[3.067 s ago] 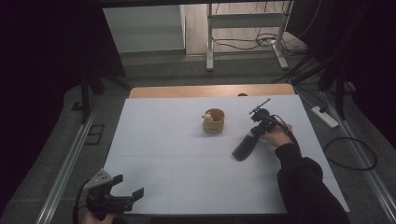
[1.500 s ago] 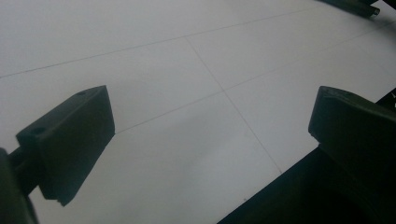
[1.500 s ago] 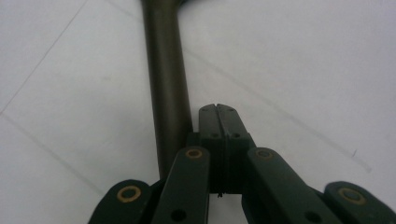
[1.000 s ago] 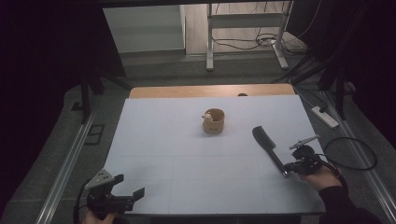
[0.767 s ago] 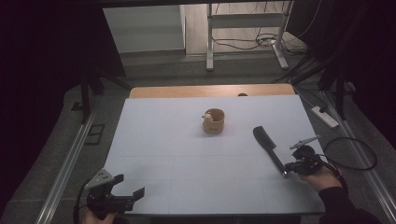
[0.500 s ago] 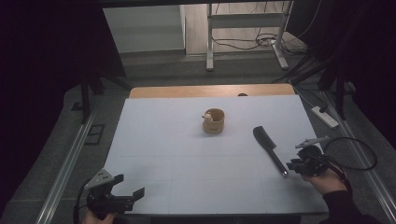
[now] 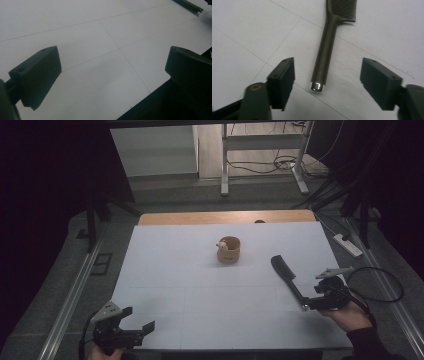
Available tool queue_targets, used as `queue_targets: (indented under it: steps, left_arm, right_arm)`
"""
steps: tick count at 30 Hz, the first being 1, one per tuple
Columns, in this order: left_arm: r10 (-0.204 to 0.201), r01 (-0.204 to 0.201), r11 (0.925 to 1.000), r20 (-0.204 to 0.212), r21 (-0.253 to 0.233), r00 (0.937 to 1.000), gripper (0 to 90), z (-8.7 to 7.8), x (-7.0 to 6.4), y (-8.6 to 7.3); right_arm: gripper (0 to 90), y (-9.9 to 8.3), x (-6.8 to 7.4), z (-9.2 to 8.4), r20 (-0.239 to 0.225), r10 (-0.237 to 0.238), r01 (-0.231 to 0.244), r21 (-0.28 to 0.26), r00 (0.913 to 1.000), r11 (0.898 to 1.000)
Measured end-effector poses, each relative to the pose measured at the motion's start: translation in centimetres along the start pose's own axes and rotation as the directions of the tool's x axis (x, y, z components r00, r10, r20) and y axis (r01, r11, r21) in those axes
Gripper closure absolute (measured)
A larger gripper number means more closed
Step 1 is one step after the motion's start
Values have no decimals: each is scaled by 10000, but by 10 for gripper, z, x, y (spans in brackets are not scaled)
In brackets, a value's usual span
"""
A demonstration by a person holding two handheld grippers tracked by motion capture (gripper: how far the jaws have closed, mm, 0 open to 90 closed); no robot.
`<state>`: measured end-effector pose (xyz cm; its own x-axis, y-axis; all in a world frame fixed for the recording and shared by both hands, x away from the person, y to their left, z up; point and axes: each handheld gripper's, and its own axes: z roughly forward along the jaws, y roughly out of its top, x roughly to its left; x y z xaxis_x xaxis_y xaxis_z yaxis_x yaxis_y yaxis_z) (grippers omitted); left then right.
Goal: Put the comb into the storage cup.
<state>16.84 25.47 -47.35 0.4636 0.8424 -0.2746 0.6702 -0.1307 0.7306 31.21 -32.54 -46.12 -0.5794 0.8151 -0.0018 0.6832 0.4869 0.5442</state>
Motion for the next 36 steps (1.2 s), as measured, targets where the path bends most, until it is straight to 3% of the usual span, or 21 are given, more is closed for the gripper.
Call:
queue_targets:
  steps: [3, 7, 13, 28, 36]
  left_arm:
    - [8, -8, 10000, -10, 5, 10000, 9, 0, 0, 0]
    - [-10, 10, 10000, -2, 10, 10000, 9, 0, 0, 0]
    - [-8, 8, 10000, -7, 26, 10000, 9, 0, 0, 0]
    - [-4, 4, 10000, -8, 42, 10000, 9, 0, 0, 0]
    - [6, -6, 10000, -5, 69, 10000, 9, 1, 0, 0]
  right_arm:
    - [191, 2, 1, 1, 107, 8, -9, 57, 9999, 10000]
    - [91, 5, -3, 2, -120, 413, -413, -3, 9991, 9991]
    - [2, 10, -3, 3, 39, 507, -507, 31, 9987, 9987]
    - [0, 24, 0, 17, 15, -31, 31, 350, 10000, 9994]
    - [0, 31, -1, 23, 168, 19, -26, 399, 9999, 9992]
